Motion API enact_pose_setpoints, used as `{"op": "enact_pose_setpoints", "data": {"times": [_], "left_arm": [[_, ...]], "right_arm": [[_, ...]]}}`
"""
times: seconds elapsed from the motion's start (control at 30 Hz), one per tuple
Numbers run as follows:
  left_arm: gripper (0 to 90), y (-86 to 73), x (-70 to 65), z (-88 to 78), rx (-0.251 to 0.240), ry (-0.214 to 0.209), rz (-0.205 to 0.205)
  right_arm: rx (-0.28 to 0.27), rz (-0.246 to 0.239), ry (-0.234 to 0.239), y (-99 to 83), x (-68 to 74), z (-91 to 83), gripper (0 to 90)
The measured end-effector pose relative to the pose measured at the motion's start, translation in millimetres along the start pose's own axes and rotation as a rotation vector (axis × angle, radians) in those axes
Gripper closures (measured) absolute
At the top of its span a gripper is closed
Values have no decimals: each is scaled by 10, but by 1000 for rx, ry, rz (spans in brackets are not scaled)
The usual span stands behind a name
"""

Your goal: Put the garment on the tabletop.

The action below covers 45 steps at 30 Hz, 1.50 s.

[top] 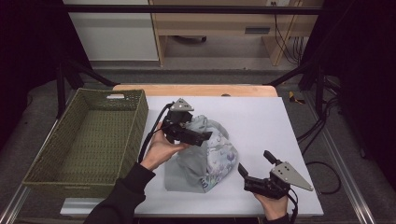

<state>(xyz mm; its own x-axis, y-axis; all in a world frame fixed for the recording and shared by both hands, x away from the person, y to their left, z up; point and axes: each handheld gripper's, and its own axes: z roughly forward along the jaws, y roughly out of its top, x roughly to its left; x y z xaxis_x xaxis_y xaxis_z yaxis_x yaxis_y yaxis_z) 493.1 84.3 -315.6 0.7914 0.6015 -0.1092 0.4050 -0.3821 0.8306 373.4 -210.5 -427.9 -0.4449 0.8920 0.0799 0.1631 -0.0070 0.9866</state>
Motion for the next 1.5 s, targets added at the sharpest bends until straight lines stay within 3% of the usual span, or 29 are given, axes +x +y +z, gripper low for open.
{"op": "enact_pose_setpoints", "data": {"times": [0.23,0.5,0.77,0.83,1.1,1.4,1.5], "left_arm": [[61,-227,31,-198,-111,-32,-23],[58,-539,82,-477,-192,-11,-29],[57,-876,106,-696,-210,36,-31],[57,-944,98,-771,-229,26,-46],[57,-1116,60,-1002,-273,58,-39],[52,-1331,114,-1113,-274,88,-74],[56,-1361,111,-1170,-295,92,-85]], "right_arm": [[7,11,1,15,-3,-9,3],[6,21,8,27,-10,-14,3],[-7,14,4,55,-39,-37,3],[-3,16,3,57,-43,-41,3],[-10,12,6,70,-35,-47,3],[-3,14,17,69,-38,-61,3],[-3,15,20,67,-39,-64,3]]}}
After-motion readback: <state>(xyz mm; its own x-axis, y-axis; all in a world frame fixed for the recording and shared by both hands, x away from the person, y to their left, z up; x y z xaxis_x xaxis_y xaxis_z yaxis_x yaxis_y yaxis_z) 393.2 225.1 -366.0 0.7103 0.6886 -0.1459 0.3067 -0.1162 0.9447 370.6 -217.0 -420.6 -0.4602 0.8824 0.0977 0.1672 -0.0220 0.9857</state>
